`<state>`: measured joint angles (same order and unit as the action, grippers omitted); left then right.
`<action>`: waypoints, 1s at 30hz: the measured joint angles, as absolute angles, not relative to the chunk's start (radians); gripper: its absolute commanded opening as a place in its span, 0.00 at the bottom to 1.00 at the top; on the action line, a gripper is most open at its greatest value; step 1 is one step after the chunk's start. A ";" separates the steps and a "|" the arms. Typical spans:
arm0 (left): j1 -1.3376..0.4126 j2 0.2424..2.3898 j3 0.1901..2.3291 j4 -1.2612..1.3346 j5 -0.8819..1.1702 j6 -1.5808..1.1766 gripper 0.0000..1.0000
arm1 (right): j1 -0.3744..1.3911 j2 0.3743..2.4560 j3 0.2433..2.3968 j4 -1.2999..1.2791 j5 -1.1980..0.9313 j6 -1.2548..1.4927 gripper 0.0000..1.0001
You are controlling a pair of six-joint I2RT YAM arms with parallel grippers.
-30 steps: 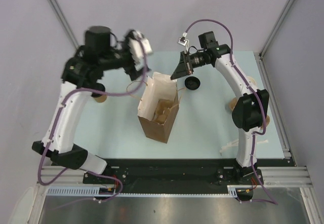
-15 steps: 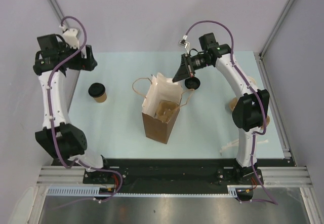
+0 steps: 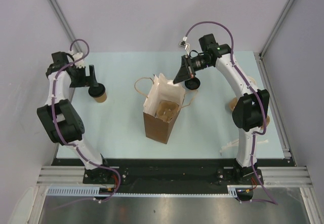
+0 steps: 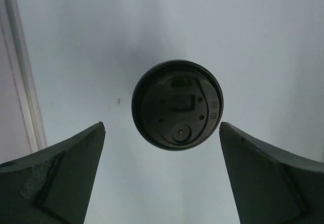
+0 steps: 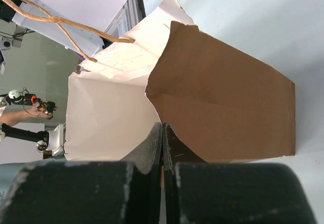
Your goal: Pack the takeout coffee
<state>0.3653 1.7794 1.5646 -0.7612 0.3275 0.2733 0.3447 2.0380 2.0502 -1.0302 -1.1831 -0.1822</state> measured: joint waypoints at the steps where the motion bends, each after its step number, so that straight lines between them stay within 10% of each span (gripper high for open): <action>1: 0.365 1.790 1.565 -0.759 0.336 0.273 0.99 | 0.345 2.038 2.050 -1.032 -1.183 -0.185 0.00; 30: 0.365 1.896 1.564 -0.743 0.453 0.288 1.00 | 0.347 2.038 2.050 -1.043 -1.181 -0.198 0.00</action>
<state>0.3649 1.8957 1.5642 -0.7425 0.4530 0.2882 0.3466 2.0380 2.0502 -1.0431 -1.1809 -0.1978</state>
